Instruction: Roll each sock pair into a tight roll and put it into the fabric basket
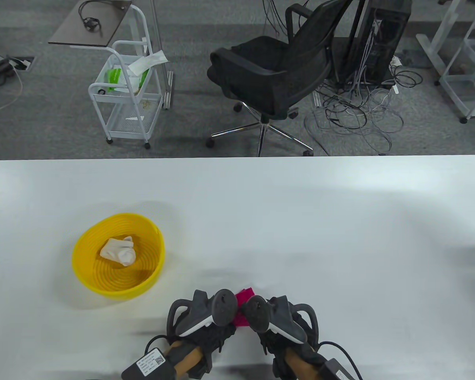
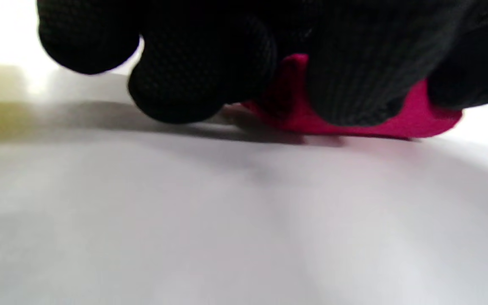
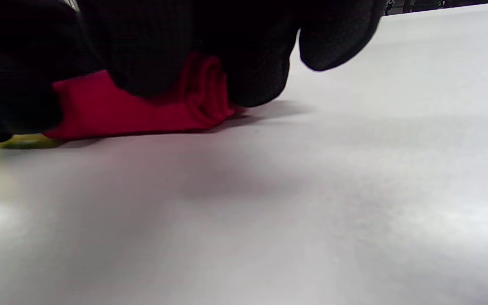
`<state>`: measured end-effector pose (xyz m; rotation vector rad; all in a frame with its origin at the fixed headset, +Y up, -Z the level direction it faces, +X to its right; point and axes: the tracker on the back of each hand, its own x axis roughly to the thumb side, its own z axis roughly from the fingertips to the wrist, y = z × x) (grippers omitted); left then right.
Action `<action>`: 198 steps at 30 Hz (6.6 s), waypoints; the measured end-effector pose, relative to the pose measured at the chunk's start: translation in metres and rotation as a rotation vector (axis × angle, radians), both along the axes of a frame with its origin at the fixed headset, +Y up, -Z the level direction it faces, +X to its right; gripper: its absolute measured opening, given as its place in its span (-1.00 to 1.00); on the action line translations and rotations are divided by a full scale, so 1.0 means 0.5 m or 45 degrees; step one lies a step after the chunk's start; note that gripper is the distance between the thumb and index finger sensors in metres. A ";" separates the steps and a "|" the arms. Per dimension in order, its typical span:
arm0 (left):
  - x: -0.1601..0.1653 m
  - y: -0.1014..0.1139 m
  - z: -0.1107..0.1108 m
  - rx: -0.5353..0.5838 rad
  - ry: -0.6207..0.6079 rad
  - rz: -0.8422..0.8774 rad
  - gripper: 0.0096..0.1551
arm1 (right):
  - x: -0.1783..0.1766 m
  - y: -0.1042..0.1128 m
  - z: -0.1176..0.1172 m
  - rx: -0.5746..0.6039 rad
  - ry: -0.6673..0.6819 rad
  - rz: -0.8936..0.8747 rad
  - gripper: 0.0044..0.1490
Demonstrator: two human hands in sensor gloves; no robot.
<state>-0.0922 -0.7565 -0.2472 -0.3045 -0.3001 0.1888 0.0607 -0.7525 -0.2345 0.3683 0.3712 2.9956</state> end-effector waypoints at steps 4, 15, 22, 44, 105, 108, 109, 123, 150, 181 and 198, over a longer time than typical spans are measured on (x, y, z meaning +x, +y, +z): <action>-0.007 -0.003 -0.001 -0.069 0.042 0.074 -0.47 | 0.006 0.007 -0.001 -0.003 0.002 -0.019 -0.39; -0.018 -0.009 -0.004 -0.156 0.102 0.178 -0.50 | 0.011 0.056 0.021 0.152 0.098 -0.089 -0.50; -0.017 -0.011 -0.003 -0.115 0.075 0.161 -0.48 | 0.001 0.027 0.016 0.027 0.088 0.041 -0.43; -0.011 -0.004 0.008 -0.107 0.109 0.054 -0.29 | -0.008 0.003 0.005 0.031 0.003 0.138 -0.31; 0.000 -0.004 -0.004 -0.034 -0.097 0.028 -0.37 | 0.010 0.053 0.023 0.149 0.086 -0.019 -0.39; -0.004 -0.004 -0.008 -0.105 -0.099 0.051 -0.38 | 0.008 0.076 0.036 0.237 0.126 -0.058 -0.44; -0.005 -0.005 -0.008 -0.123 -0.097 0.061 -0.38 | 0.006 0.079 0.039 0.241 0.144 -0.064 -0.45; -0.012 -0.014 0.002 -0.111 0.012 0.187 -0.31 | 0.001 0.027 0.025 -0.007 0.107 0.074 -0.33; -0.012 -0.010 -0.002 -0.149 -0.058 0.122 -0.40 | -0.002 0.047 0.035 0.137 0.176 0.055 -0.46; -0.048 0.041 -0.002 -0.092 -0.041 0.290 -0.42 | 0.028 0.018 0.001 -0.071 0.035 -0.126 -0.26; -0.093 0.026 -0.010 -0.463 0.159 0.973 -0.19 | 0.054 0.058 0.003 -0.123 0.045 -0.590 -0.28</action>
